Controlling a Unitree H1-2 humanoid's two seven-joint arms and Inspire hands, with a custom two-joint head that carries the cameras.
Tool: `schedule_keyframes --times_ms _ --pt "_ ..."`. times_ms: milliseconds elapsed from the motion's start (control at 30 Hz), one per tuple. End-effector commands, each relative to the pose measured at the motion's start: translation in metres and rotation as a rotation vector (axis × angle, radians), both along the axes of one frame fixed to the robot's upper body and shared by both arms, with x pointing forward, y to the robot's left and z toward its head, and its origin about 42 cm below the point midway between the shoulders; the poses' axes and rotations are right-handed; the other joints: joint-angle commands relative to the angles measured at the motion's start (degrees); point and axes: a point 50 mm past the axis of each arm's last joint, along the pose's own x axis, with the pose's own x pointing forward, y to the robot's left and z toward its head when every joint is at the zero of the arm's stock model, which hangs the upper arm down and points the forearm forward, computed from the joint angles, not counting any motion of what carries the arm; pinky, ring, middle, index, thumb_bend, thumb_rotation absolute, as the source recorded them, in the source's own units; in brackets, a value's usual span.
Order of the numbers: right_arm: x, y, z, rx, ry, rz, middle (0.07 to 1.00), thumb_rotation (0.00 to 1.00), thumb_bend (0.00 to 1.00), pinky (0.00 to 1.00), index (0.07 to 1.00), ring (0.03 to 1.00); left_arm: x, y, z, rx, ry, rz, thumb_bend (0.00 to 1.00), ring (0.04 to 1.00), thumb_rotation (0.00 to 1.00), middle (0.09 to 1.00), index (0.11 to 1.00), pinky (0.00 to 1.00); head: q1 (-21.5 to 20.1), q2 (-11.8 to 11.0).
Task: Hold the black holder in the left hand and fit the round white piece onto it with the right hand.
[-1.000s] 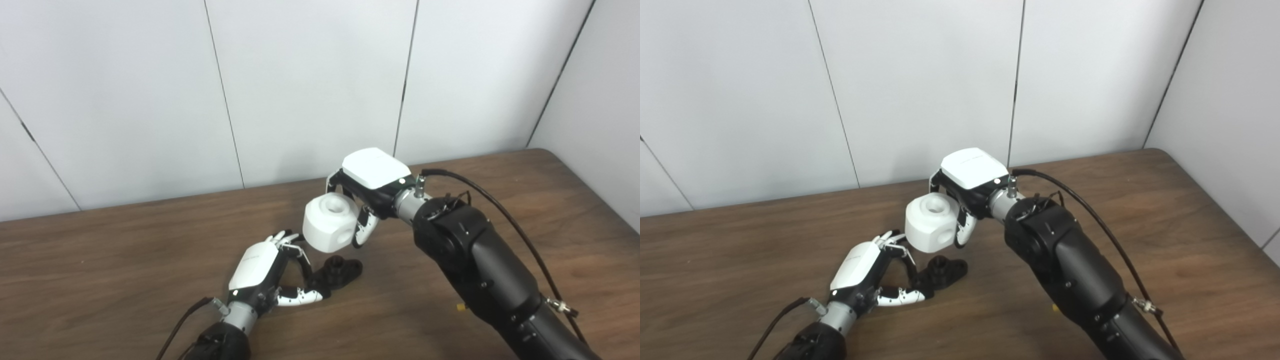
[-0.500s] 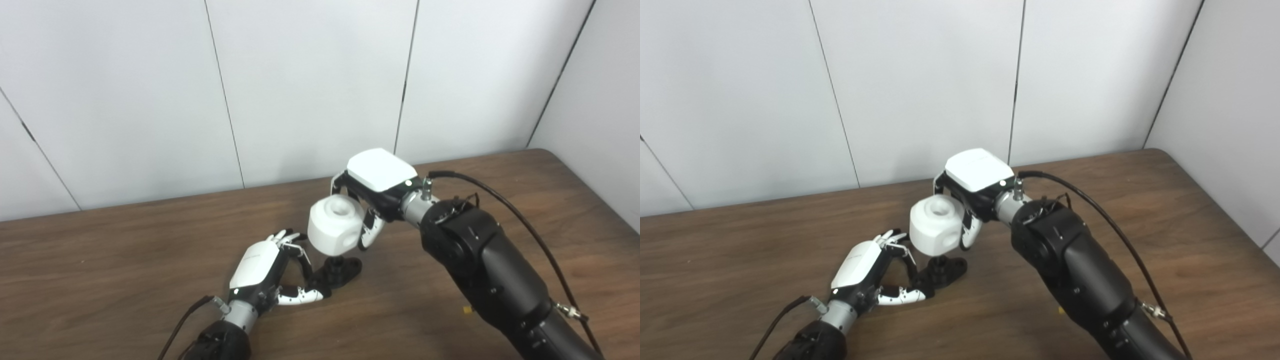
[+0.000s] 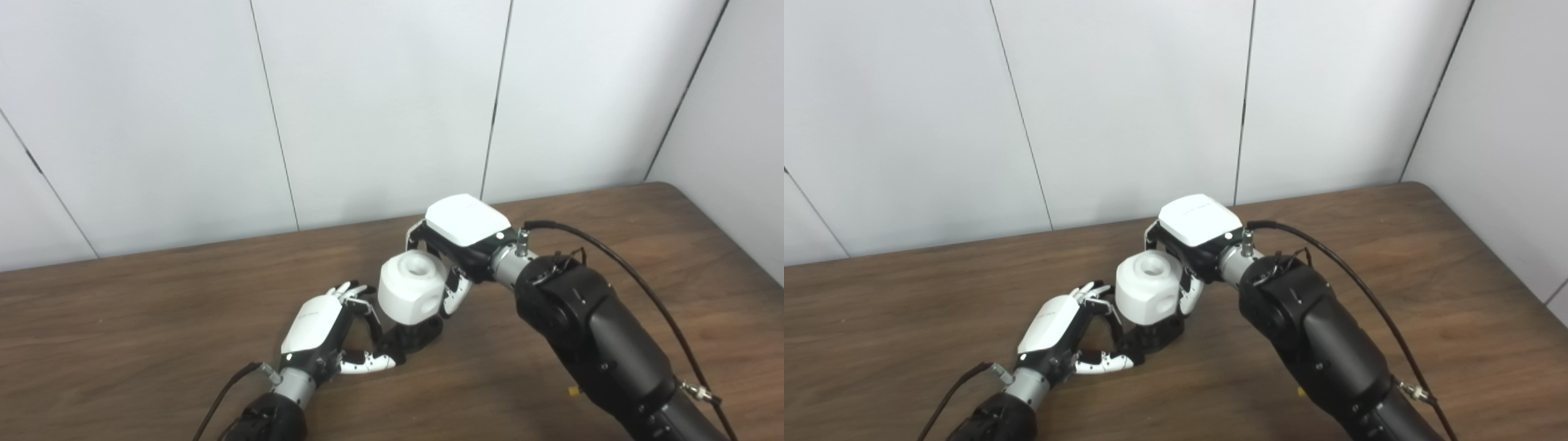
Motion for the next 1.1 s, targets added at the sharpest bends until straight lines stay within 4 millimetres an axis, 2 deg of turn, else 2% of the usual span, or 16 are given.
schedule_keyframes --times_ms 0,1067 --pt "-0.001 0.003 0.021 0.014 -0.080 0.019 0.469 0.00 0.53 0.10 0.477 0.172 -0.021 0.000 -0.034 0.079 0.148 -0.029 0.52 0.964 0.04 0.880 0.478 0.95 -0.1 0.1" --pt "-0.004 0.007 0.006 -0.022 -0.027 0.012 0.469 0.00 0.53 0.14 0.478 0.214 -0.030 0.004 -0.031 0.063 0.162 -0.020 0.52 0.964 0.04 0.881 0.479 0.96 -0.3 2.1"
